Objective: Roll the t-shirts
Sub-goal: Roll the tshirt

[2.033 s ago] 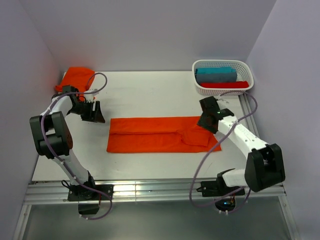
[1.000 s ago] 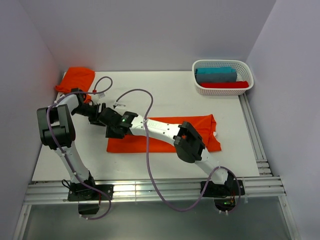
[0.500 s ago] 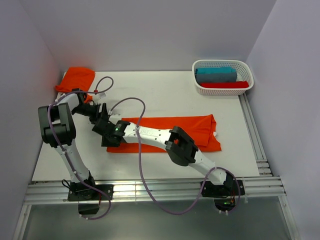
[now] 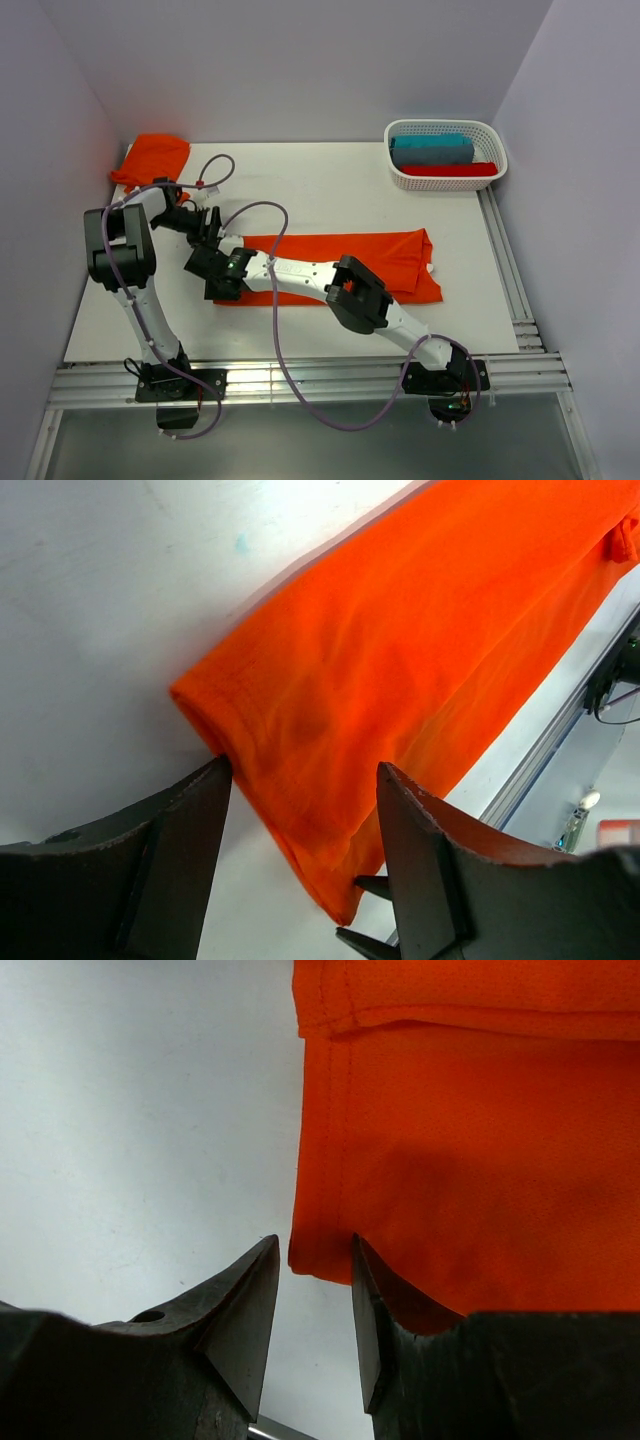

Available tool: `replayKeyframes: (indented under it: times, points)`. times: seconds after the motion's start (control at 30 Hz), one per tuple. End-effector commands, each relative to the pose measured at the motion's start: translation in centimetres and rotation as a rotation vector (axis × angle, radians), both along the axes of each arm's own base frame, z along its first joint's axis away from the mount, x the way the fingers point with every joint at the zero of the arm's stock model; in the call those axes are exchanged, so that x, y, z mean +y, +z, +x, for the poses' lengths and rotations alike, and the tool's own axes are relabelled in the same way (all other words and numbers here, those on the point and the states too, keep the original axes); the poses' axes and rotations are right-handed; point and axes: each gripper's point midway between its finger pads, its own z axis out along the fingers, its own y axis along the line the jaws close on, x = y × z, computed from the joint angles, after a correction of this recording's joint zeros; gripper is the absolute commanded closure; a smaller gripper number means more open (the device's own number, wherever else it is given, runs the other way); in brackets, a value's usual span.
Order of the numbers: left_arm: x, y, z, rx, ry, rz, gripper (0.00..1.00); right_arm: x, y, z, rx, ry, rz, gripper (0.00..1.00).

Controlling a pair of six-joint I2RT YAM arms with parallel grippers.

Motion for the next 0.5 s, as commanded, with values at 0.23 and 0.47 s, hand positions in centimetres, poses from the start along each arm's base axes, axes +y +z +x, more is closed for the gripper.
replayKeyframes:
  times: [0.23, 0.47]
  points:
    - [-0.9, -0.4, 0.6, -0.021, 0.014, 0.018, 0.43, -0.5, -2.2, -1.1, 0.011, -0.011, -0.055, 0.66]
    - [-0.5, -0.3, 1.3, -0.057, 0.062, 0.123, 0.71, -0.1, -0.5, -1.7, 0.015, 0.011, 0.039, 0.85]
